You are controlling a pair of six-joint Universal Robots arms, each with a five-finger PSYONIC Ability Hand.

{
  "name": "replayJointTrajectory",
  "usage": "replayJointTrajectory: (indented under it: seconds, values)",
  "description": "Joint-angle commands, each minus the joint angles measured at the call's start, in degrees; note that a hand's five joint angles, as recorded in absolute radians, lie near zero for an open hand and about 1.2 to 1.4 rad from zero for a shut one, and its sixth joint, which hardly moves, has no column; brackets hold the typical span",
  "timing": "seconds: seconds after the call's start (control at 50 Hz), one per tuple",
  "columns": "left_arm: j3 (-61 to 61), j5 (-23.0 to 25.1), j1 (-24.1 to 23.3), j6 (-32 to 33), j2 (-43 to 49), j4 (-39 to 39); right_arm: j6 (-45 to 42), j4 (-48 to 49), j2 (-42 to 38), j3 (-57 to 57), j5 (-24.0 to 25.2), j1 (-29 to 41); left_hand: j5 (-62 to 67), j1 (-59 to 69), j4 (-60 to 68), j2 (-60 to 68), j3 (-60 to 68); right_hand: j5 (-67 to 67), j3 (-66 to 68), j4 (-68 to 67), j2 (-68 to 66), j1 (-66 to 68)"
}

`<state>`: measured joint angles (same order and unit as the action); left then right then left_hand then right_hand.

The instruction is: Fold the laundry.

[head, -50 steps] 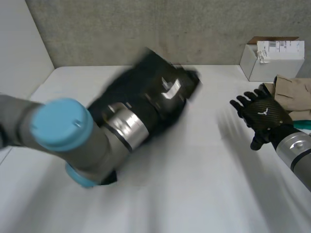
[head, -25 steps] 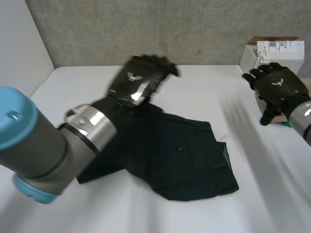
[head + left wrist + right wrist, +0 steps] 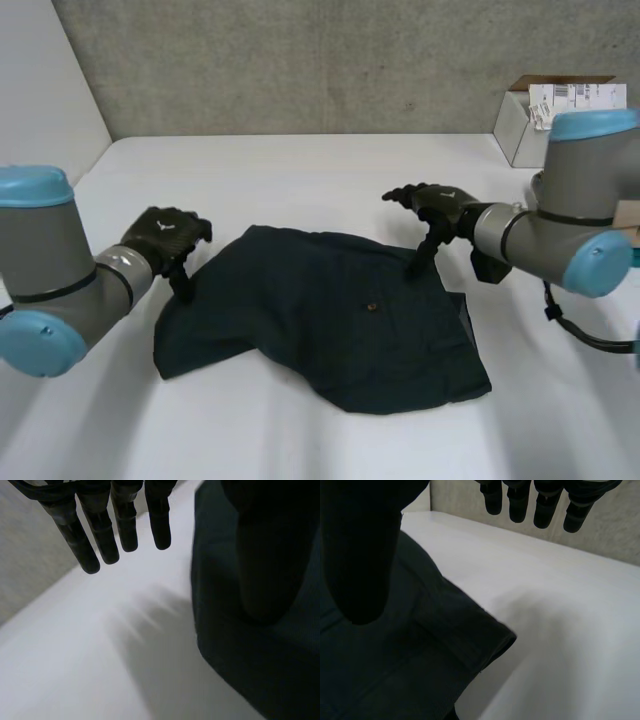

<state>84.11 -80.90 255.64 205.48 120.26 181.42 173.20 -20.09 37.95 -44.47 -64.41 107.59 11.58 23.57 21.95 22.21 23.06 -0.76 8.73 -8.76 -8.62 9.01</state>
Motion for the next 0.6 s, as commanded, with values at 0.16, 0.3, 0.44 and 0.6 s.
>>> replayJointTrajectory:
  seconds: [0.16, 0.3, 0.44, 0.6]
  values:
    - [-13.4, 6.5, -0.1, -0.5, 10.0, -11.5, 0.1, -2.7, -8.4, 6.1, -0.2, 2.2, 32.0, 30.0, 31.6, 31.3, 30.5, -22.2, 24.2, -24.2, -24.3, 23.9]
    - [-17.7, 5.7, -0.6, -0.3, 9.7, -11.1, 0.2, -2.8, -8.2, 8.8, -0.3, 2.2, 58.4, 56.4, 58.0, 57.8, 56.9, -65.7, 67.7, -67.7, -67.9, 67.5]
    - [-22.8, 3.7, -1.6, -0.1, 9.7, -6.5, -0.1, -2.0, -5.5, 12.4, -0.9, 2.2, 58.4, 56.4, 58.0, 57.8, 56.9, -69.2, 71.3, -71.2, -71.4, 71.0]
    - [-30.9, -2.6, -4.2, 0.7, 5.1, 17.5, -6.5, 19.0, 3.8, 15.2, -12.1, 2.8, 58.4, 56.4, 58.0, 57.8, 56.9, -69.2, 71.3, -71.2, -71.4, 71.0]
